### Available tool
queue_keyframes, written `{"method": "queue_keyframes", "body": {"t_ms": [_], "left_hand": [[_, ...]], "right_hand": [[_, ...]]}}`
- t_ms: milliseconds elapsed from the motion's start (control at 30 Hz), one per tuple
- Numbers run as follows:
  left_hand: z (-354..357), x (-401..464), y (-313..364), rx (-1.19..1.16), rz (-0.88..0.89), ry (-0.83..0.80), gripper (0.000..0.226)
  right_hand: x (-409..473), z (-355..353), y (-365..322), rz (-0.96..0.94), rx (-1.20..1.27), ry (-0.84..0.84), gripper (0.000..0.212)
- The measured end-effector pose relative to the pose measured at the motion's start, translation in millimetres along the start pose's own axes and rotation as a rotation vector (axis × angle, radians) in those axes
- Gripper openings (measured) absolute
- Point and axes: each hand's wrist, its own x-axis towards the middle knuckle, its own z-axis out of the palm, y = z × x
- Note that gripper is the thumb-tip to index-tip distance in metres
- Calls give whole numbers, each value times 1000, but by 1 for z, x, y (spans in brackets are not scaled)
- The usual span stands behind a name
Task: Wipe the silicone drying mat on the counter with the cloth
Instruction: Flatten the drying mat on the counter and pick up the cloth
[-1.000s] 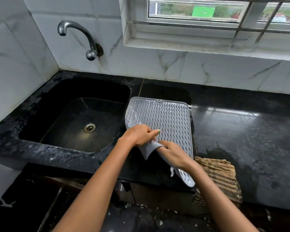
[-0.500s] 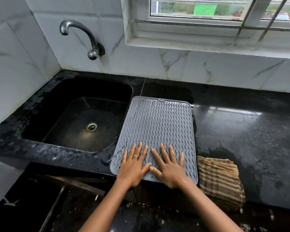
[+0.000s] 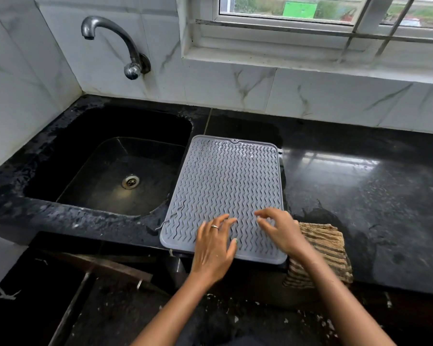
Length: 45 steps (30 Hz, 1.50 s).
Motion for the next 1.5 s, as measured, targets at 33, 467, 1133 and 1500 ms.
{"method": "queue_keyframes", "body": {"t_ms": [33,467,1133,1500], "left_hand": [[3,1,10,-12,5,-4,48],[25,74,115,55,123,-299,51],[10,84,143,-270,-172,-719,32],[-149,98,111,-635,-66,-297,23]], "right_hand": [[-2,-12,5,47,-1,-55,27],[-7,-79,63,258,-315,-141,52],[13,-111,69,265,-288,-532,18],[19,-170,-50,-263,219,-45,23]]}}
